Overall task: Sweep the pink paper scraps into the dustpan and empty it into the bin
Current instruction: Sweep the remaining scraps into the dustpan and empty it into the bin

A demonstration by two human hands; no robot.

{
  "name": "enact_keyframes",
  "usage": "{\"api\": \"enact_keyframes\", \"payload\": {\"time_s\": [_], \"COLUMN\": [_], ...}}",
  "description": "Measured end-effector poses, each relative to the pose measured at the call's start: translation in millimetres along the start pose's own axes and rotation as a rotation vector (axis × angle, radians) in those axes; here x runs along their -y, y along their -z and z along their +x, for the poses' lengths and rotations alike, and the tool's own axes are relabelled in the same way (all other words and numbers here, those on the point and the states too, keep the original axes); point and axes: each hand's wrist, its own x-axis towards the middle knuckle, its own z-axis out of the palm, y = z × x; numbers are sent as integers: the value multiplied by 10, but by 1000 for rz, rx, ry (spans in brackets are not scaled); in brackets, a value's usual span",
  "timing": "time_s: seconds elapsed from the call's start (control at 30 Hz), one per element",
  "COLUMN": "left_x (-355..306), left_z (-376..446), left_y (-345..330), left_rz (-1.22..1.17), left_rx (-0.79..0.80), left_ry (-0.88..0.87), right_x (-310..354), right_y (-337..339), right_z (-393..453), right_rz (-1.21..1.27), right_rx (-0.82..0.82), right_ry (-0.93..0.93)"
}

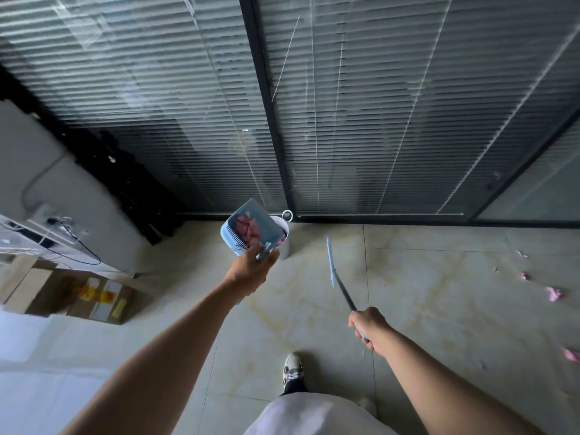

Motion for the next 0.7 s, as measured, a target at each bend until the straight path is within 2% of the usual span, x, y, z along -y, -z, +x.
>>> {"api": "enact_keyframes", "payload": {"time_s": [0.17, 0.33, 0.53, 0.7], "left_x": [119, 247, 398, 494], "left_z": [86, 149, 264, 367], "left_y": [-248, -360, -442, -508], "left_rz": [344, 424, 705, 806], "left_rx": [18, 100, 195, 236], "left_ry": [-89, -102, -156, -193], "right_x": [-60, -130, -200, -249], "right_y": [15, 61, 114, 151], "right_z": [14, 67, 99, 108], "right_rz": [-28, -36, -40, -32], "right_rx": [-19, -41, -34, -50], "right_ry": [19, 34, 13, -10]}}
